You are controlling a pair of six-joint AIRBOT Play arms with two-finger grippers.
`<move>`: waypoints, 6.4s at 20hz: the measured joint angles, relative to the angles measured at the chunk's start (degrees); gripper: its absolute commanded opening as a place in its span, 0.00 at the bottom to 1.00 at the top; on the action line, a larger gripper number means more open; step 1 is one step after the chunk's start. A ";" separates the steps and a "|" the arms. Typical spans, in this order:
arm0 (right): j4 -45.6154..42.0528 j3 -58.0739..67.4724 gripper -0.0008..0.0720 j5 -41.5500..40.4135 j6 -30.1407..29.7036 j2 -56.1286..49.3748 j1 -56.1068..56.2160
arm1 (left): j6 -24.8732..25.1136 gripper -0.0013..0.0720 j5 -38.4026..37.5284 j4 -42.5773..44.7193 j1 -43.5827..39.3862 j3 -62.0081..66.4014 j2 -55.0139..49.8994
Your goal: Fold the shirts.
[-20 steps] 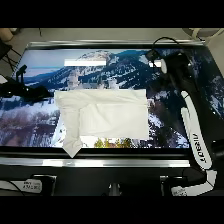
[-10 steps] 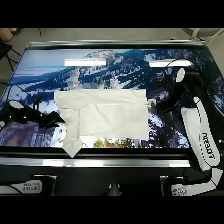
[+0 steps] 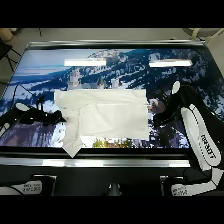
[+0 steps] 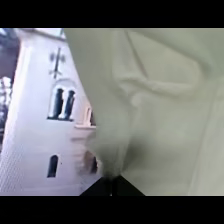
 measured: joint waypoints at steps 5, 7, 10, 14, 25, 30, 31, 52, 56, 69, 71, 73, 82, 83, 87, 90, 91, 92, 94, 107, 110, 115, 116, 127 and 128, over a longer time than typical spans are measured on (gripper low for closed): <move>9.33 -8.35 0.71 -5.66 -0.15 0.04 0.00 | 1.27 0.05 0.74 -0.04 -0.02 -0.02 2.45; 12.07 -11.13 0.71 -6.78 0.90 0.20 -0.02 | 1.70 0.05 0.87 -0.07 -0.02 -0.02 3.69; 17.33 -14.38 0.17 -10.12 2.03 0.20 0.76 | 3.56 0.05 -0.31 -0.37 -0.04 -0.04 6.01; 19.45 -13.86 0.04 -16.72 1.92 0.44 2.16 | 6.01 0.05 -3.48 -0.52 -0.02 2.23 11.58; -15.32 34.93 0.04 -19.41 1.40 32.20 2.49 | -4.98 0.05 7.45 12.09 5.81 48.11 41.77; -20.96 42.56 0.04 -17.59 2.43 42.71 2.49 | -11.15 0.05 4.76 14.14 7.45 53.99 46.71; -21.57 43.08 0.04 -17.11 2.49 43.60 2.49 | -11.63 0.05 4.20 14.16 7.52 54.40 47.06; -11.10 24.90 0.04 -24.26 18.43 -2.97 2.49 | -8.00 0.05 6.23 14.16 5.31 9.05 15.82; -4.24 24.35 0.49 -28.57 21.03 -8.13 2.45 | -6.99 0.30 11.54 9.38 4.52 7.61 8.00; 4.72 4.92 0.43 -2.25 0.07 -3.28 -8.22 | -5.79 0.66 -11.91 13.09 15.43 1.60 4.07; 6.19 1.03 0.43 -2.86 -1.31 -1.95 -8.41 | -4.13 0.66 -12.31 13.07 15.28 -0.90 4.00; 6.60 -1.16 0.43 -3.26 -2.45 -1.31 -8.63 | -3.10 0.66 -12.46 12.11 14.84 -2.23 4.07; 7.48 -4.92 0.56 -4.79 -3.54 -0.46 -8.68 | -2.12 0.05 -10.64 8.17 11.50 -3.78 2.69; 8.13 -5.99 0.61 -5.05 -3.54 -0.31 -8.70 | -2.12 0.05 -10.64 8.00 11.34 -3.80 2.69; 13.29 -11.43 0.61 -8.31 -4.96 0.70 -8.76 | -1.77 0.05 -10.64 7.61 11.19 -3.82 3.50; 17.90 -14.60 0.59 -10.95 -5.38 1.07 -8.72 | -1.64 0.05 -10.73 7.43 11.17 -3.82 4.42; 18.91 -15.28 0.47 -11.80 -5.44 1.09 -8.68 | -1.57 0.05 -10.78 7.43 11.17 -3.82 4.61; 19.96 -15.87 0.33 -13.31 -5.49 1.03 -8.33 | -1.55 0.05 -10.78 7.41 11.13 -3.82 4.76; 20.37 -16.59 0.04 -16.09 -5.35 0.96 -7.32 | -1.55 0.05 -10.91 7.41 11.10 -3.74 5.03; 3.02 25.88 0.03 -17.90 -3.82 32.89 -7.30 | -4.92 0.05 -7.85 3.50 10.95 42.71 34.56; -2.82 35.41 0.03 -20.44 -1.29 43.41 -7.37 | -7.69 0.05 -4.26 3.87 11.04 50.56 42.71; -9.14 40.13 0.03 -17.92 0.13 51.52 -7.39 | -10.27 0.05 -4.46 6.82 11.06 54.27 49.20; -9.94 40.48 0.03 -16.94 0.31 52.09 -7.39 | -10.54 0.05 -5.35 7.13 11.06 54.53 49.66; -10.49 41.07 0.03 0.33 -1.99 37.92 -7.34 | -12.35 0.05 -20.46 8.66 10.97 53.29 39.71; -10.08 40.68 0.03 2.29 -2.10 34.27 -7.34 | -12.35 0.05 -21.90 8.66 10.95 51.69 37.18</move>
